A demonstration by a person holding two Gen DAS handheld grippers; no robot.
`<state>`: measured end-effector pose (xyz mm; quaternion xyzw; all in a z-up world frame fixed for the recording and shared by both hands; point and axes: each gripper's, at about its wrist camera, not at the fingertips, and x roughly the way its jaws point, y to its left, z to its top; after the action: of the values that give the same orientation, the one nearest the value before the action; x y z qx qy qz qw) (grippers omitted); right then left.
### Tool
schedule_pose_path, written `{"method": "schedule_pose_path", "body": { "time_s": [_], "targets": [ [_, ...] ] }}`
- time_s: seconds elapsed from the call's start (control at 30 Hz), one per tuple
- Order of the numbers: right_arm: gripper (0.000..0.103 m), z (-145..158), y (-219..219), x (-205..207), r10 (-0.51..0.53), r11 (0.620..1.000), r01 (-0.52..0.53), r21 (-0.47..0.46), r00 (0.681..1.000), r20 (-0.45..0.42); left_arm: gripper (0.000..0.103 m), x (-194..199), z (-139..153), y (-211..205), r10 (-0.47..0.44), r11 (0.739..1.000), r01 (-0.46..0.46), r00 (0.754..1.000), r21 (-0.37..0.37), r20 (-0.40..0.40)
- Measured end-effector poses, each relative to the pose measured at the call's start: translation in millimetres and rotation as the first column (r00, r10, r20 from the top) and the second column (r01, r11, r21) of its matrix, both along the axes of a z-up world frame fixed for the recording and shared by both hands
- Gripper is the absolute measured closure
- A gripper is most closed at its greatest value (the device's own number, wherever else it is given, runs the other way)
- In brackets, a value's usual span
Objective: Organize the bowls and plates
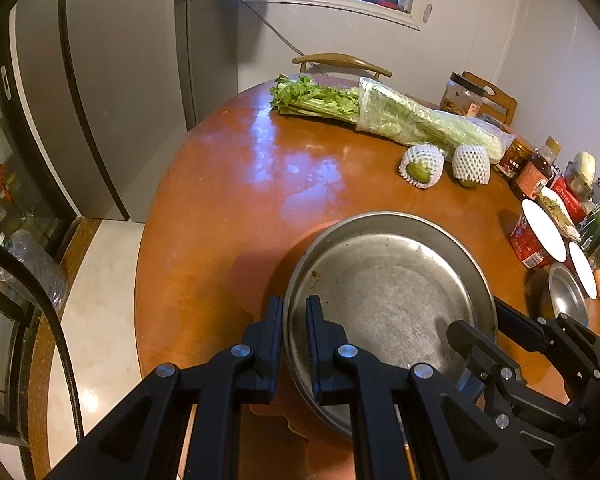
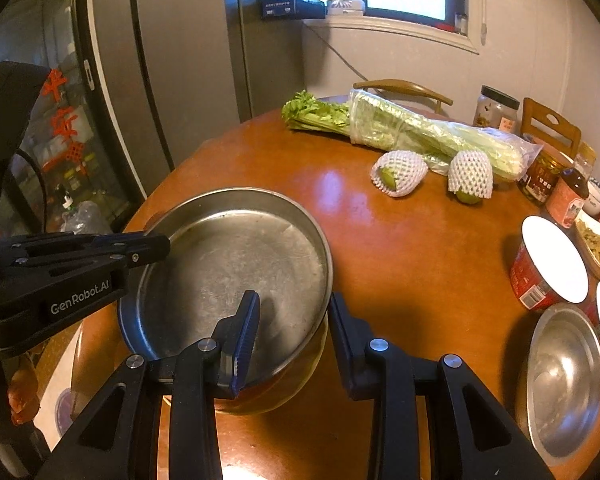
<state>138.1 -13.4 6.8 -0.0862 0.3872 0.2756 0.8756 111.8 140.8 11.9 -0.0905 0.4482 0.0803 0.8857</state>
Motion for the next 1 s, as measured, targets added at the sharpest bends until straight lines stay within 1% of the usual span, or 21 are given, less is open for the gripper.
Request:
{"method": "schedule_pose_path", "body": {
  "time_s": [0.37, 0.83, 0.9, 1.0],
  "targets": [
    [0.066, -7.8, 3.5, 3.4, 0.007, 1.000, -0.008, -0.012, 1.000, -0.012, 0.091, -1.0, -4.1, 0.2, 0.001, 1.000, -0.001, 1.000, 0.011, -0.009],
    [0.067, -7.2, 2.9, 3.0, 0.009, 1.000, -0.009, -0.001, 1.000, -0.012, 0.091, -4.4, -1.0, 2.7, 0.006, 1.000, -0.006, 1.000, 0.002, 0.004],
    [0.067, -7.0, 2.8, 2.9, 0.009, 1.000, -0.009, -0.001, 1.000, -0.011, 0.090, -5.8, 1.3, 3.1, 0.007, 1.000, -0.007, 1.000, -0.002, 0.011],
    [0.066, -6.0, 2.2, 2.2, 0.008, 1.000, -0.008, 0.005, 1.000, -0.010, 0.085, -8.3, 5.1, 3.3, 0.007, 1.000, -0.007, 1.000, -0.008, 0.026]
  ]
}}
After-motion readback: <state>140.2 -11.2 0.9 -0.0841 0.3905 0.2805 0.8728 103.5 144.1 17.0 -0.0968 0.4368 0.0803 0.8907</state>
